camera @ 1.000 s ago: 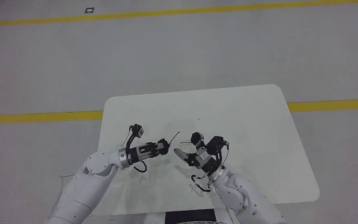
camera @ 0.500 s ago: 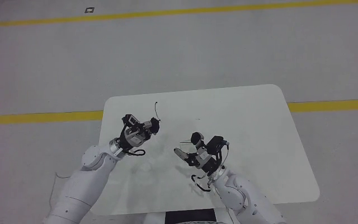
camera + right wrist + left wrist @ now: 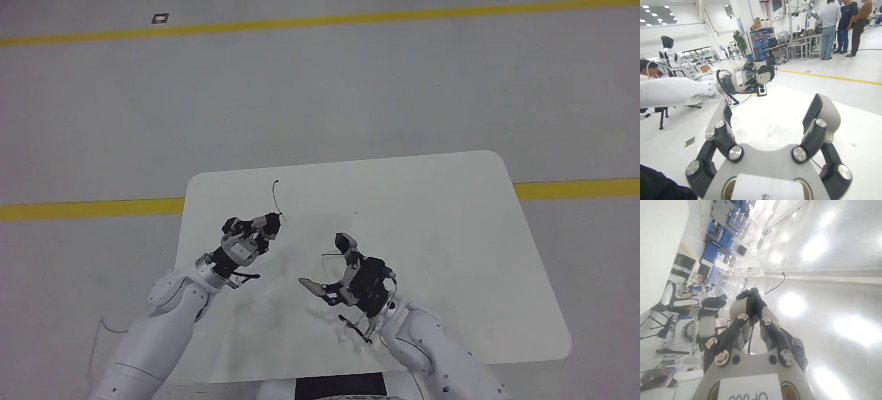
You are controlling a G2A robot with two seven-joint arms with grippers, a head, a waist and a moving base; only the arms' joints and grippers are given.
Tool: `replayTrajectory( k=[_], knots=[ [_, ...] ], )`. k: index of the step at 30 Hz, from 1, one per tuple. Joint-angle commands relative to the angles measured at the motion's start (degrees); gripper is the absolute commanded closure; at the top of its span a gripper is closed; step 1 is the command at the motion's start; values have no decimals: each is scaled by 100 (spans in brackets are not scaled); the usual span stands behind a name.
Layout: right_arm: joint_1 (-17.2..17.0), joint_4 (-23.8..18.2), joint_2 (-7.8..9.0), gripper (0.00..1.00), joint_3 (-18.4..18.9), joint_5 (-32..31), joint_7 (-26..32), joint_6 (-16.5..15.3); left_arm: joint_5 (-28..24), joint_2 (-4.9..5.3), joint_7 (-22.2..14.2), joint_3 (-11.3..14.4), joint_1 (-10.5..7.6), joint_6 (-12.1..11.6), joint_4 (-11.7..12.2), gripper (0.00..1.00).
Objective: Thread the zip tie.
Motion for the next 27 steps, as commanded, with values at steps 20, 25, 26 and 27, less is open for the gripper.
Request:
replayTrajectory(
  k=[20,25,26,27],
  knots=[
    [521,245,-108,0,-395,-593,220,642,-1252,-22,-394,-116,11,1414,254,100],
    [693,341,-165,0,-497,-594,266,898,-1198,-27,-484,-51,-50,1664,303,100],
    [693,341,-165,0,-497,-594,266,898,-1053,-23,-538,-32,-72,1631,282,100],
    [693,341,-165,0,-497,-594,266,898,-1053,-23,-538,-32,-72,1631,282,100]
  ],
)
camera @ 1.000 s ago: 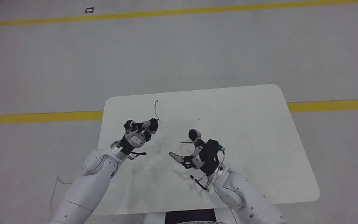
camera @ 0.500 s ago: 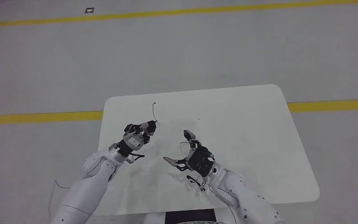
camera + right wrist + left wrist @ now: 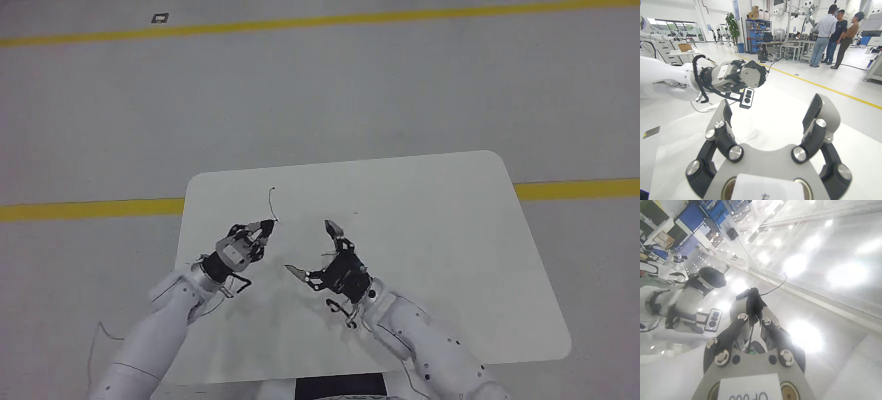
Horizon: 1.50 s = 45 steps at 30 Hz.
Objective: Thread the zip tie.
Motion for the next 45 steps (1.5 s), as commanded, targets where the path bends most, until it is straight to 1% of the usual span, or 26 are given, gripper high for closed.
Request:
replayTrajectory(
  k=[1,7,14,15,16,17,21,22,24,25,30,31,32,34,36,40,42,44,45],
  knots=[
    [-4,-3,1,0,3,1,-1,-9,27,2,-12,4,-4,-17,-7,100],
    [22,-13,-12,0,-39,13,26,4,27,2,-12,4,-4,-17,-7,100],
    [297,205,-98,0,-180,-36,117,277,27,2,-12,4,-4,-17,-7,100],
    [328,244,-108,28,-196,-38,123,301,27,2,-12,4,-4,-17,-7,100],
    [370,281,-122,52,-215,-48,121,339,27,2,-12,4,-4,-17,-7,100],
    [397,307,-132,55,-232,-58,118,364,27,2,-12,4,-4,-17,-7,100],
    [495,400,-173,57,-302,-65,115,428,27,2,-12,4,-4,-17,-7,100],
    [515,420,-182,60,-315,-74,108,446,27,2,-12,4,-4,-17,-7,100],
    [555,467,-201,62,-342,-74,93,476,27,2,-12,4,-4,-17,-7,100],
    [569,482,-208,65,-350,-70,86,485,27,2,-12,4,-4,-17,-7,100],
    [630,545,-243,66,-395,-69,53,497,27,2,-12,4,-4,-17,-7,100],
    [639,558,-249,66,-401,-64,43,496,27,2,-12,4,-4,-17,-7,100],
    [648,571,-255,69,-408,-58,31,494,27,2,-12,4,-4,-17,-7,100],
    [673,600,-269,71,-423,-44,3,484,27,2,-12,4,-4,-17,-7,100],
    [702,624,-284,71,-443,-33,-21,460,27,2,-12,4,-4,-17,-7,100],
    [754,660,-308,78,-486,-41,-136,400,27,2,-12,4,-4,-17,-7,100],
    [771,679,-318,78,-501,-42,-174,378,27,2,-12,4,-4,-17,-7,100],
    [785,698,-329,81,-512,-41,-210,366,27,2,-12,4,-4,-17,-7,100],
    [789,707,-333,80,-515,-40,-223,364,27,2,-12,4,-4,-17,-7,100]
  ],
)
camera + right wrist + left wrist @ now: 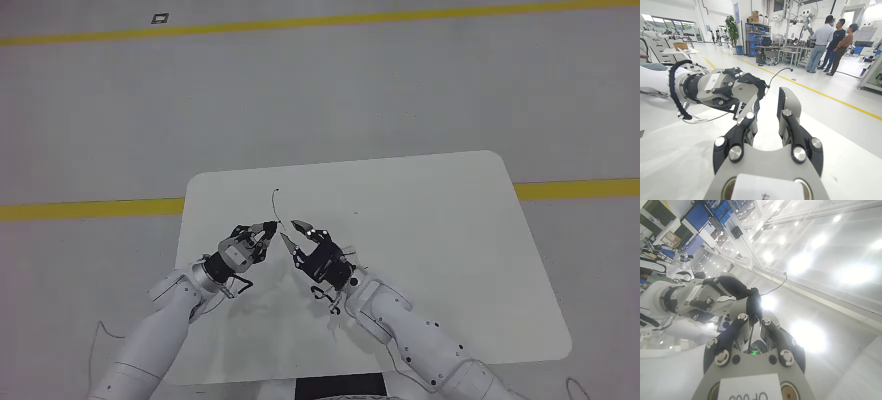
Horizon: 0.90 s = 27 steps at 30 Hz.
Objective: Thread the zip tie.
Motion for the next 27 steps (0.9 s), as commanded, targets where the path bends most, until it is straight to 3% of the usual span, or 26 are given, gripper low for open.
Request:
replayTrajectory(
  k=[1,27],
  knots=[
    [7,18,-9,80,-6,4,-26,-5,0,0,0,0,0,0,0,100],
    [126,160,-112,86,-51,-35,-100,-17,0,0,0,0,0,0,0,100]
  ],
)
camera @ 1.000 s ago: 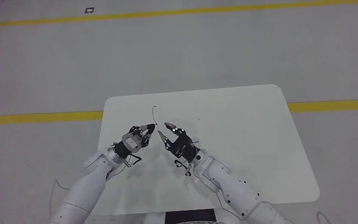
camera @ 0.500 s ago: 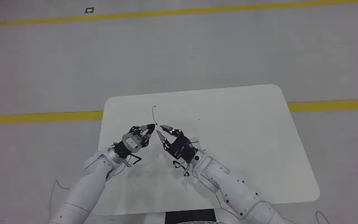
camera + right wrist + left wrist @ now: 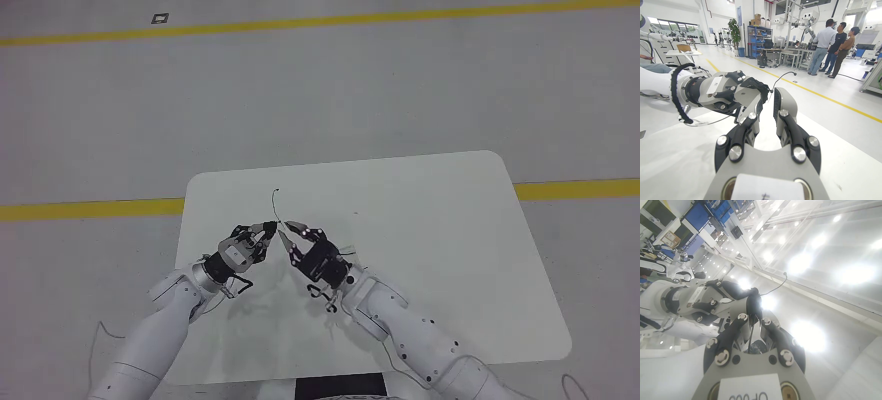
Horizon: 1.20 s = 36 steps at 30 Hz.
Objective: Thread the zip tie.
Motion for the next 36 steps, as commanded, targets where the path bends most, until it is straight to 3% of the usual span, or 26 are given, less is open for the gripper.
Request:
replayTrajectory(
  k=[1,4,36],
  knots=[
    [7,11,-9,89,-5,-5,-7,14,0,0,0,0,0,0,0,100],
    [10,23,-20,100,-5,-13,-4,31,0,0,0,0,0,0,0,100],
    [-442,-334,122,100,528,-325,25,-104,0,0,0,0,0,0,0,100]
  ],
)
